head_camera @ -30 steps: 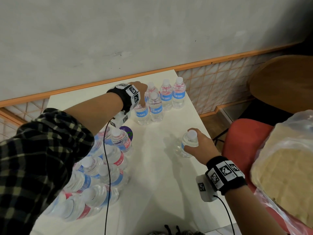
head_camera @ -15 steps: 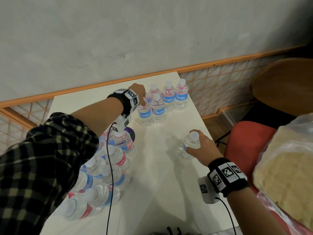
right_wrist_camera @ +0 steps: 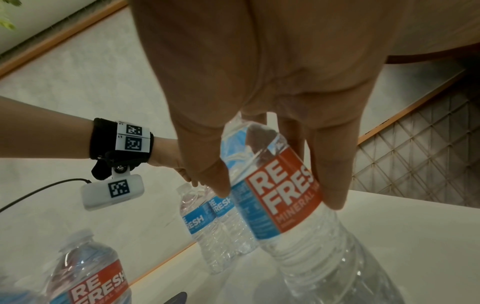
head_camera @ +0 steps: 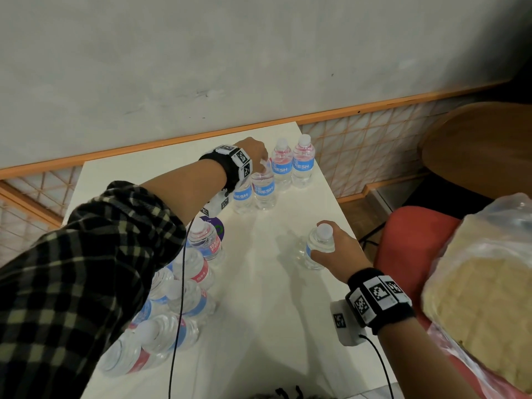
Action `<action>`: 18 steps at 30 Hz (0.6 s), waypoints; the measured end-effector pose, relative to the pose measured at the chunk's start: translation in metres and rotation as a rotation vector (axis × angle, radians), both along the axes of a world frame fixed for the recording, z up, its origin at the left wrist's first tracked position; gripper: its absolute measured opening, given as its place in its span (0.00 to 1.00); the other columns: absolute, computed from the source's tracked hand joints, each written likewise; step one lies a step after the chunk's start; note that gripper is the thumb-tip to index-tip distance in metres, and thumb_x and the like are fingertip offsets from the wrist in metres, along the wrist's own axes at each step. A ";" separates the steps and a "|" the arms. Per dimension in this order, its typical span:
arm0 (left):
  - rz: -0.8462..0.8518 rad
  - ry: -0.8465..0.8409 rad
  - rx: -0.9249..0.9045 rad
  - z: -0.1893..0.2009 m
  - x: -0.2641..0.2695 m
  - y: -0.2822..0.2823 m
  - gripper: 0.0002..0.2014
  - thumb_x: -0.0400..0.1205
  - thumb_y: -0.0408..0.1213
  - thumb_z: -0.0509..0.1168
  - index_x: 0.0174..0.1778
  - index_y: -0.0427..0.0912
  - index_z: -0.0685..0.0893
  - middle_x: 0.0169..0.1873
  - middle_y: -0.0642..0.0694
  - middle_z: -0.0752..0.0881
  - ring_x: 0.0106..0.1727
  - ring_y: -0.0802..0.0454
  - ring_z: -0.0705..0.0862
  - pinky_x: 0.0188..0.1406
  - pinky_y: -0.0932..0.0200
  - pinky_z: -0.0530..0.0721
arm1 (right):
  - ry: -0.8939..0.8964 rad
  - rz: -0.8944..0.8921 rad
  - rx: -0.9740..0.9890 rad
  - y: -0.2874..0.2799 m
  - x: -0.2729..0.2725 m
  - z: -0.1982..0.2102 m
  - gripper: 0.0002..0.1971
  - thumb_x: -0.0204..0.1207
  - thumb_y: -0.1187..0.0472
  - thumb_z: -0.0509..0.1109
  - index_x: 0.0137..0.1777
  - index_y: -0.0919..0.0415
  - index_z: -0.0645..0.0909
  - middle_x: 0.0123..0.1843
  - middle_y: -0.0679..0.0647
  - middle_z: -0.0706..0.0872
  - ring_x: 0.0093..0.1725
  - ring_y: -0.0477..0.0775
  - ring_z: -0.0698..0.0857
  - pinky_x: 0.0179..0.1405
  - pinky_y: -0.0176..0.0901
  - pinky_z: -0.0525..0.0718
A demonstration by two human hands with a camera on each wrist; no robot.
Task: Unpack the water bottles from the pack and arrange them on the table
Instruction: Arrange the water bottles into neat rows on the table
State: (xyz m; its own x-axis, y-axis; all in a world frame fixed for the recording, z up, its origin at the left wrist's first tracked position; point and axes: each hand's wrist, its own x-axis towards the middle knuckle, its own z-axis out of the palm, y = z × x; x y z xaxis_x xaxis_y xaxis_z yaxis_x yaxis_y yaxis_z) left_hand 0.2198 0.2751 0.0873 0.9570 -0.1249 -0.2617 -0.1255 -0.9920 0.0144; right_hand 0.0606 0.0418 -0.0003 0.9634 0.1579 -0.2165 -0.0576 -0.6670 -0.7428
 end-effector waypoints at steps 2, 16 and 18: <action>0.000 0.004 0.006 0.003 -0.001 -0.001 0.16 0.79 0.37 0.67 0.61 0.37 0.85 0.57 0.38 0.87 0.58 0.39 0.84 0.49 0.55 0.79 | 0.003 -0.003 -0.008 0.001 0.000 0.001 0.21 0.67 0.58 0.74 0.60 0.49 0.75 0.51 0.47 0.83 0.52 0.52 0.82 0.51 0.40 0.76; -0.030 -0.044 0.036 0.006 -0.013 0.002 0.17 0.80 0.44 0.66 0.63 0.42 0.80 0.59 0.38 0.82 0.58 0.41 0.81 0.47 0.55 0.75 | 0.010 -0.016 -0.005 0.000 0.000 0.001 0.22 0.67 0.57 0.74 0.61 0.48 0.75 0.52 0.47 0.84 0.53 0.52 0.82 0.54 0.43 0.78; -0.037 -0.070 0.050 0.010 -0.020 0.009 0.24 0.81 0.47 0.65 0.72 0.45 0.74 0.64 0.41 0.80 0.64 0.41 0.79 0.51 0.53 0.76 | 0.015 -0.018 -0.005 0.000 0.000 0.000 0.22 0.67 0.56 0.74 0.60 0.48 0.74 0.52 0.47 0.84 0.53 0.52 0.82 0.54 0.43 0.78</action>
